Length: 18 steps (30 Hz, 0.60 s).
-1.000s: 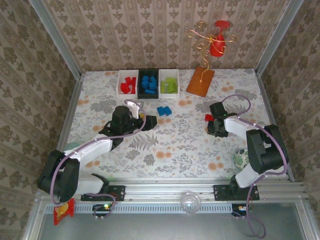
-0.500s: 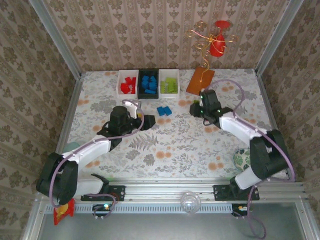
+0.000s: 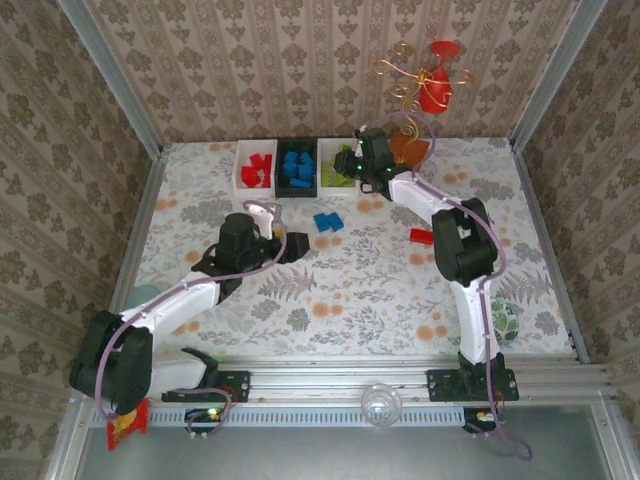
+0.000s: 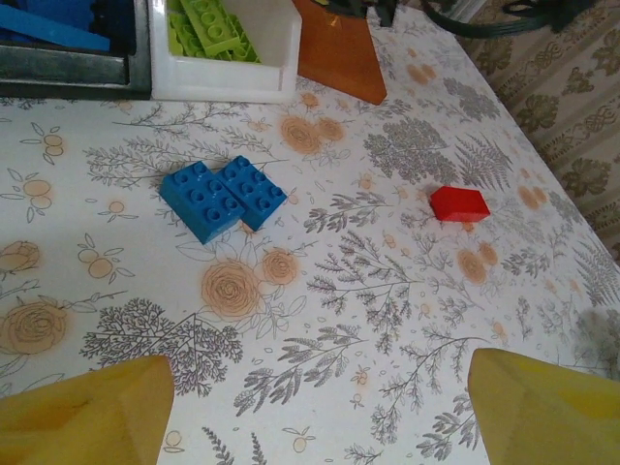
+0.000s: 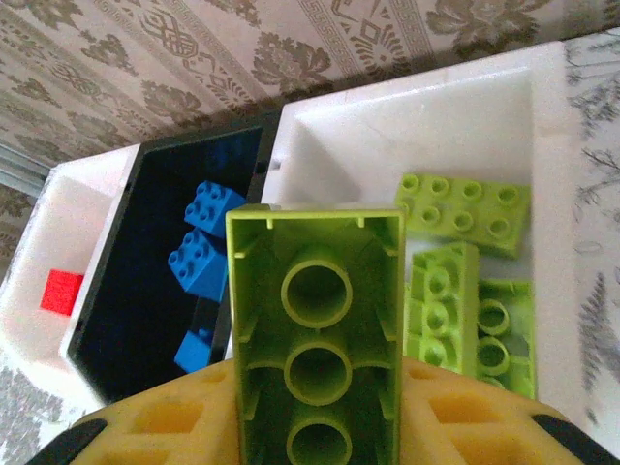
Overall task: Sort the legos into containers by color
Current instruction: Place the lego in the container.
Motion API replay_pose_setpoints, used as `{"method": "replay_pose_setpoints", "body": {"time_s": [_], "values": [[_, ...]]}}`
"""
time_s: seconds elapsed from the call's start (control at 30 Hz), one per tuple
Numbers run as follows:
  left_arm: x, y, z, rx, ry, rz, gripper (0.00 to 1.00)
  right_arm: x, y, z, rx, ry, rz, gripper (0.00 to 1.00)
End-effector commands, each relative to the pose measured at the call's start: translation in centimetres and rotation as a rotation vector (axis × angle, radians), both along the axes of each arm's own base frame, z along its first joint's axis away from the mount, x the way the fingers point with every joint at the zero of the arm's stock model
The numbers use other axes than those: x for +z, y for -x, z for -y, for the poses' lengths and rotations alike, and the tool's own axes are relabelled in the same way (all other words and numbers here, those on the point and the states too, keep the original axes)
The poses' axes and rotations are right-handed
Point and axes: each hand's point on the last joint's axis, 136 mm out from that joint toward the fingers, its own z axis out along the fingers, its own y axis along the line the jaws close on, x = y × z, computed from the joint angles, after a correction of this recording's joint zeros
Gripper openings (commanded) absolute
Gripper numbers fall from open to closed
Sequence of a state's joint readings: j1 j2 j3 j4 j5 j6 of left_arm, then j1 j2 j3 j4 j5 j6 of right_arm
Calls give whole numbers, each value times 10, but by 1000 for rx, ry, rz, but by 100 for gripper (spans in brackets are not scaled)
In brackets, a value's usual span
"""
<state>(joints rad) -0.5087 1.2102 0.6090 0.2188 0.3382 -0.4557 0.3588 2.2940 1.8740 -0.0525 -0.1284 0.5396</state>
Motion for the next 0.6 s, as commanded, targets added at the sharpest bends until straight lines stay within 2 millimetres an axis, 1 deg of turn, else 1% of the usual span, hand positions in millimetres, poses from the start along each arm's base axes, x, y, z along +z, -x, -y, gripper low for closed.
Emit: {"method": "replay_pose_setpoints", "body": {"time_s": [0.0,0.07,0.17,0.27,0.33,0.43,0.57], "values": [[16,-4,-8,20,-20,50,81,12,-4,-11,30,-40,-24,42],[16,-3,-9,25,-27,53,81,27,-3,-11,38,-39,-6,47],[15,-4,-10,31,-26,54,81,49,7,-2,42,-21,21,54],[14,-6,-10,38,-21,55,81,70,31,13,44,1,53,59],[14,-9,-10,47,-19,55,81,77,53,26,36,28,64,62],[7,-14,-6,65,-46,41,81,68,96,48,17,75,48,66],[-15,-24,4,92,-190,19,79,54,151,73,8,123,32,73]]}}
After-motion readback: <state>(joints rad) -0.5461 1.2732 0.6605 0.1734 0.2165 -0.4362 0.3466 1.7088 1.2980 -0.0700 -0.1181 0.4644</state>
